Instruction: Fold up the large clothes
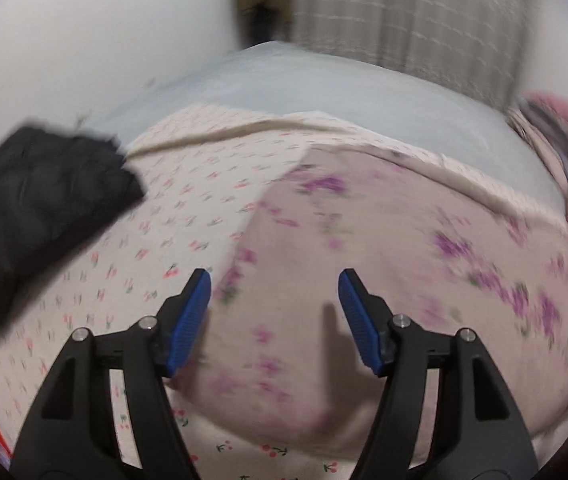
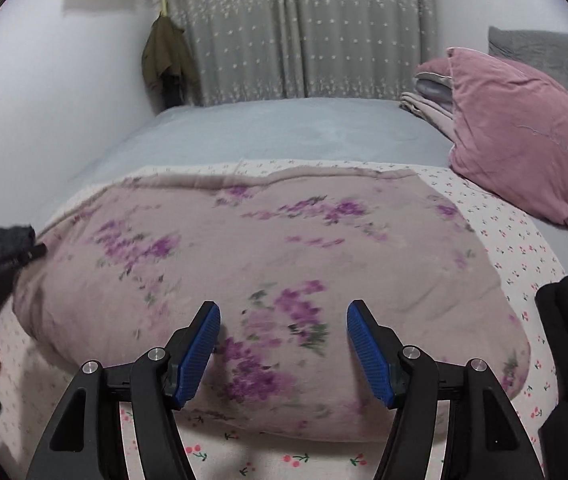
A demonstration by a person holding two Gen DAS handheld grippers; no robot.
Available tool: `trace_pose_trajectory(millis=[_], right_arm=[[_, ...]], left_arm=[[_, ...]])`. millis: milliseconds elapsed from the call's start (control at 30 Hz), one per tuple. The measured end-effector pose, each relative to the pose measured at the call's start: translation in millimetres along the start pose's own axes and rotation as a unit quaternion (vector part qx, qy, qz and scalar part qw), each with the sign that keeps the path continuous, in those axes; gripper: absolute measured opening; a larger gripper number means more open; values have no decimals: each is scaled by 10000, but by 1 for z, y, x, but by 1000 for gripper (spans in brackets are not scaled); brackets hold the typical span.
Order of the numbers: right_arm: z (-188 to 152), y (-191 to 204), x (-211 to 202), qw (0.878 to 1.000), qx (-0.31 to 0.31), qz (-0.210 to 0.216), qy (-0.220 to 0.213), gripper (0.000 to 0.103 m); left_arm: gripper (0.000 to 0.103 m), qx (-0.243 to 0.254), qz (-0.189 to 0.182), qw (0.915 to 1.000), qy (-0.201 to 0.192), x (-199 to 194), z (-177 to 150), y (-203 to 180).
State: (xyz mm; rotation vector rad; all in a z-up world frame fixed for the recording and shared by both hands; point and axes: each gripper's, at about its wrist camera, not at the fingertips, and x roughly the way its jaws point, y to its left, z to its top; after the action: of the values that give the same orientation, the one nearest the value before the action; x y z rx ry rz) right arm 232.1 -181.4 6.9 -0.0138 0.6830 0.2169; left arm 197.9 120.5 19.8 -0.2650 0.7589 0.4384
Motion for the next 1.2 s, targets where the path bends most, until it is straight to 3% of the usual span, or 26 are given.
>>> trace_pose_trajectory(millis=[67,133,233,400,533,600,667,833,967,1100,1200], right_arm=[[-3,5,10,9999,-101,-69,48,68],[-5,6,16,9998,-123,-91,138,68],[-8,3,24,9994,-73,-36,348,68],[-10,0,30,9988,-123,16,479,68],[-12,1,32,9987,-134,-21,489,68],[-13,2,32,9987,-136,-36,484,68],[-16,1,36,9986,-130,-12,512,68],[-22,6,46,9981,-200,-99,572,69],[-19,-1,44,9980,-76,76,617,69],[-11,-11,27,9985,-7,303,448,70],[-3,-32,8,9995,211,88,212,74]], left_arm=[[66,-437,-510,9977,94,-3,3,14],[66,-383,-637,9972,-69,-13,4,11],[68,177,-538,9975,-416,-26,-1,-10],[68,796,-841,9927,-339,-27,-25,-48],[68,1760,-1027,9771,-610,-34,-53,-101],[68,1971,-931,9749,-455,-25,-61,-116],[68,1943,-788,9775,-217,-9,-68,-122],[69,1940,-853,9770,-247,-2,-70,-119],[69,1855,-1011,9772,-215,-3,-68,-116],[69,1722,-1184,9779,-111,-9,-60,-103],[69,1310,-1272,9832,-45,-15,-41,-74]])
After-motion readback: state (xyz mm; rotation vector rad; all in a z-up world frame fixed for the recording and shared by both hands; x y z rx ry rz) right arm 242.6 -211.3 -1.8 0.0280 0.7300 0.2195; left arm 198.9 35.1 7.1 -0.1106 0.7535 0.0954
